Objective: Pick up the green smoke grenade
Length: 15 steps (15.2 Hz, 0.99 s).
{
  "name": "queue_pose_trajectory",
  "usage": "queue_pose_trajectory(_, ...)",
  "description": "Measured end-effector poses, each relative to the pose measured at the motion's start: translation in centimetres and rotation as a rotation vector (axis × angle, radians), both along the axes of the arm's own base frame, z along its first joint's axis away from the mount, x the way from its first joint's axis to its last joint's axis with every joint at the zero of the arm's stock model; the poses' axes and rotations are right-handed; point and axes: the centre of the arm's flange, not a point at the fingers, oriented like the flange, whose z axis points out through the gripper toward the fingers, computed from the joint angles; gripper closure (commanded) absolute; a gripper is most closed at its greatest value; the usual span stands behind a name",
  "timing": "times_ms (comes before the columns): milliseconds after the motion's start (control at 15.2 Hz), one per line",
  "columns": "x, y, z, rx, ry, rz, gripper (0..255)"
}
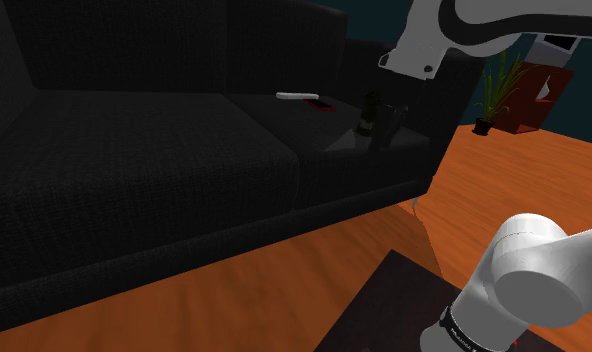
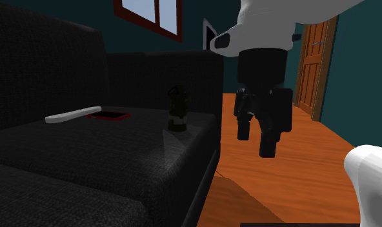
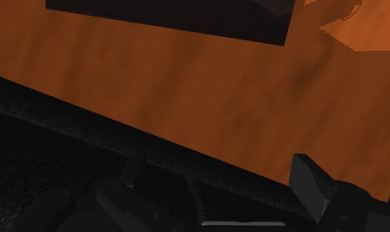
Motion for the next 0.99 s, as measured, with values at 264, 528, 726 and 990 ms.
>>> queue_pose_trajectory(264,1.1,-2.2,0.7,-0.011,0.002,0.002,0)
queue_pose_trajectory(528,3.2,-6.5,2.4,-0.032,0.006,0.007,0)
queue_pose_trajectory(726,5.1,-9.5,3.2,-0.048,0.009,0.012,0)
queue_pose_trajectory(990,6.7,-13.8,5.1,-0.069,0.013,0.017,0)
